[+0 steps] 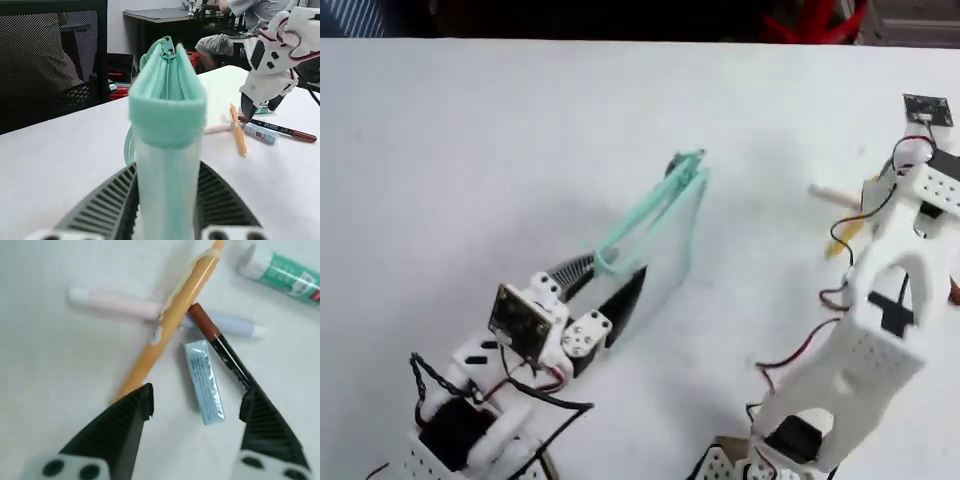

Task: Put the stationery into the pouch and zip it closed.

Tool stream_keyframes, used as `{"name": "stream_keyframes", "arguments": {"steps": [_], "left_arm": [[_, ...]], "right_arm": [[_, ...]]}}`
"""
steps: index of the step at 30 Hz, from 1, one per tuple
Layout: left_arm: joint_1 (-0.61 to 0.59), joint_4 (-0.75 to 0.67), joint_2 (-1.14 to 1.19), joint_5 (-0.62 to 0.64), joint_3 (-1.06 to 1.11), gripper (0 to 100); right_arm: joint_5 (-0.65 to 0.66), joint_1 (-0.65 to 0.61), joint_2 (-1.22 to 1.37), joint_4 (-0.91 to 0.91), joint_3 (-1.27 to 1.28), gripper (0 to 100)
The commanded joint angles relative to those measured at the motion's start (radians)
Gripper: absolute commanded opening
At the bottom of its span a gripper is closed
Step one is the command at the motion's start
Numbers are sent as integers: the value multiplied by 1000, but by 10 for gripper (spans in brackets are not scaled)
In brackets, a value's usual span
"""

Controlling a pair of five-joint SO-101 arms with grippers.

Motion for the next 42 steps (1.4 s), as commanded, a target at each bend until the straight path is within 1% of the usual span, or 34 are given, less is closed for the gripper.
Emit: {"name": "stream_keyframes", "arguments": {"steps": [1,4,10,16,18,21,22,24,30,35,42], "left_arm": [[-4,-11,8,11,9,132],[-4,-9,8,11,9,132],[-4,-8,8,11,9,132],[-4,-9,8,11,11,132],[-4,-9,8,11,11,132],[-4,-11,8,11,12,132],[-4,-11,8,11,12,132],[-4,-11,8,11,12,132],[-4,-11,8,11,12,132],[-4,-11,8,11,12,132],[-4,-8,8,11,12,132]], "right_arm": [[-18,-31,76,-16,-161,272],[-32,-38,176,-22,-282,272],[-161,-41,407,-18,-580,272],[-176,-42,587,-13,-812,259],[-176,-42,622,4,-870,197],[-176,-42,654,54,-953,41],[-176,-42,659,73,-980,8],[-176,-42,662,124,-1037,39],[-170,-45,647,343,-1267,19],[-172,-39,496,472,-1241,19],[-169,-2,248,479,-1208,19]]}}
